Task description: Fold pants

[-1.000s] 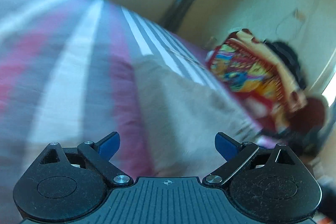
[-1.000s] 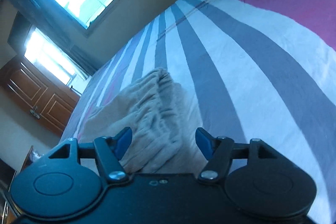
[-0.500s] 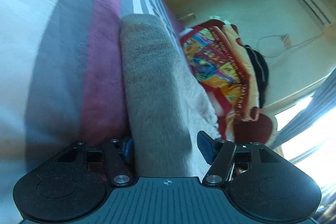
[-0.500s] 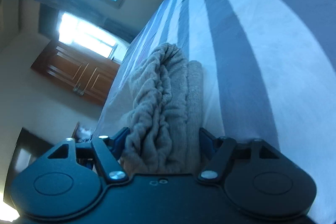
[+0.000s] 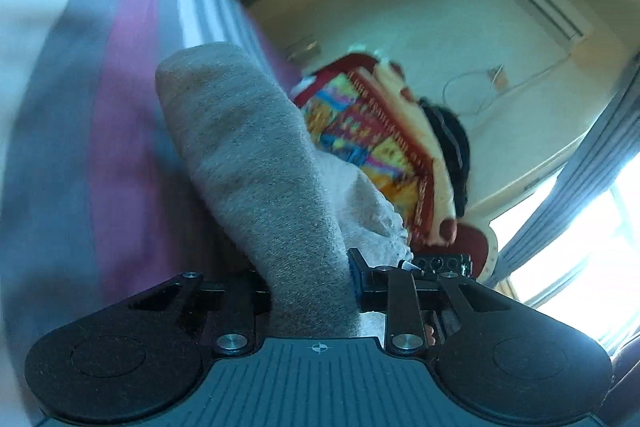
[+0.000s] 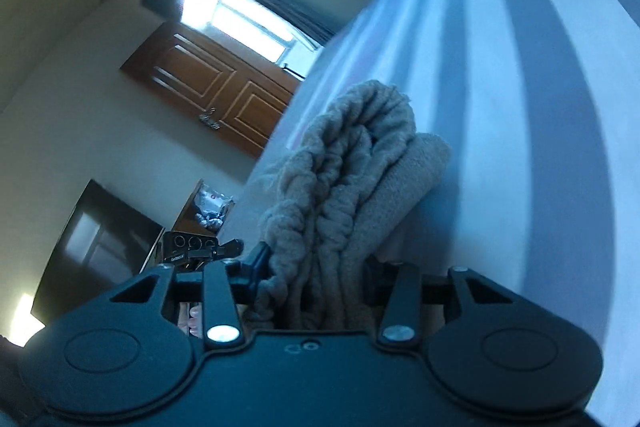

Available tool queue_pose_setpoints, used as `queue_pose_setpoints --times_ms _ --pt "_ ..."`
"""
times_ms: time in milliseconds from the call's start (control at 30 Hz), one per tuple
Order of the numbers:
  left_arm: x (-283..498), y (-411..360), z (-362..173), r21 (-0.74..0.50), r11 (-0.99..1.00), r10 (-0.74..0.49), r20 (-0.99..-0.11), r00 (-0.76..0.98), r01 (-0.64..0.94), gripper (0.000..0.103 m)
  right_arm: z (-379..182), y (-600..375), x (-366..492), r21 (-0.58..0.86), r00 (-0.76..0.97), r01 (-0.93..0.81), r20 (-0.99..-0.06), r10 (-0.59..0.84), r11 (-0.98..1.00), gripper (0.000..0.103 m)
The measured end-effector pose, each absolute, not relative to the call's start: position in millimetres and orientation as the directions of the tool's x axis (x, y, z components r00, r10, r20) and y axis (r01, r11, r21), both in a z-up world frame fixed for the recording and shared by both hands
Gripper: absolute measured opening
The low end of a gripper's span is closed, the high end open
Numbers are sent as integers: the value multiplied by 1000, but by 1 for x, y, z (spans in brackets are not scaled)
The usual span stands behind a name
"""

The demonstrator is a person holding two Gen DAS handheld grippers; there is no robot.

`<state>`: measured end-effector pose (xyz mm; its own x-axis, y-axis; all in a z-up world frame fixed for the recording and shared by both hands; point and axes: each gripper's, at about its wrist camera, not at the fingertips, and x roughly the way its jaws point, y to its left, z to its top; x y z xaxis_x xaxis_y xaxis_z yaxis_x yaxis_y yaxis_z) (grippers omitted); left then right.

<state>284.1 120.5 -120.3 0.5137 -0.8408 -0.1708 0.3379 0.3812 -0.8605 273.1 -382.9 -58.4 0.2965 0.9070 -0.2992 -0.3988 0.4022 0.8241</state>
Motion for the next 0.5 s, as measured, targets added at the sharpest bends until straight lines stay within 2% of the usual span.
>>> queue_pose_setpoints --times_ms 100,200,367,433,500 --pt "314 139 -102 -846 397 -823 -158 545 355 29 -39 -371 310 812 298 -442 -268 916 381 42" --pt "352 155 -88 -823 441 -801 -182 570 358 29 -32 -355 357 812 299 -450 -255 919 372 42" --pt "415 166 -92 -797 498 -774 -232 589 341 29 -51 -332 429 832 320 -394 -273 907 390 42" --pt "435 166 -109 -798 525 -758 -282 588 294 29 -63 -324 445 838 331 -367 -287 899 403 43" --pt "448 160 -137 -793 576 -722 -379 579 199 31 -87 -324 455 845 333 -300 -342 879 443 50"
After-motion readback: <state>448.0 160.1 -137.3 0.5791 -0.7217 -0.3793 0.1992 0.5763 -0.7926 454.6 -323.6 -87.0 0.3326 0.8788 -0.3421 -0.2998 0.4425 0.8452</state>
